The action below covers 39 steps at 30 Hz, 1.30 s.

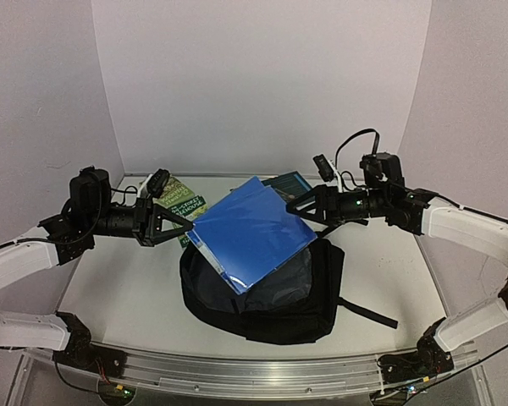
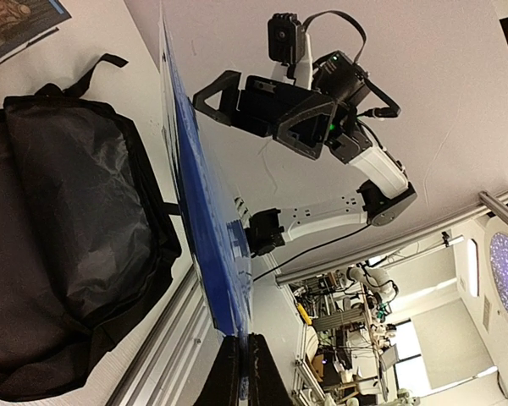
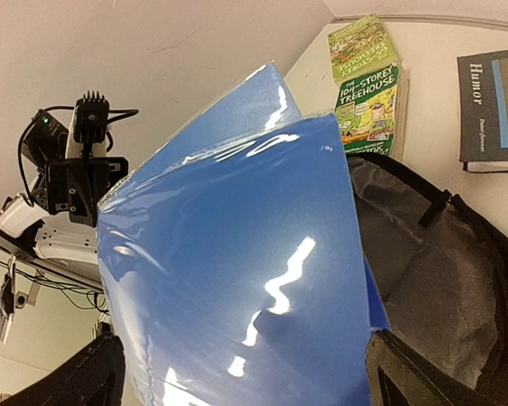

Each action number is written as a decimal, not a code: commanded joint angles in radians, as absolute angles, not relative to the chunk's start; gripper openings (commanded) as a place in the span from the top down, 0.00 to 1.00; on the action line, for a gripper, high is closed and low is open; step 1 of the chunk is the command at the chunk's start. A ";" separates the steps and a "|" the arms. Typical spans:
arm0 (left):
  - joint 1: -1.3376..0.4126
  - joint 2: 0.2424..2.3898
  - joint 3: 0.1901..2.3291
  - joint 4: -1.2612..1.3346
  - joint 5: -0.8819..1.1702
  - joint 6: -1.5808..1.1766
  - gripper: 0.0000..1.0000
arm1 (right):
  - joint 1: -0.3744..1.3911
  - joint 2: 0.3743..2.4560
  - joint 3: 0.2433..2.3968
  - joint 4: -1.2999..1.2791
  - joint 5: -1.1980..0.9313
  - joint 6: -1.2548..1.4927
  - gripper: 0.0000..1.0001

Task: Pack the student bag
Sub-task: Pick up the files from the center of the board.

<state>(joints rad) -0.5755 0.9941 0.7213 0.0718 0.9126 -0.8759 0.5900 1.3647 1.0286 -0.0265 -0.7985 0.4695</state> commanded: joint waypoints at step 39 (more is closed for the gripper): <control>-0.581 1.038 0.780 0.138 0.784 -0.720 0.01 | 0.592 1.268 0.946 0.502 -0.796 0.930 1.00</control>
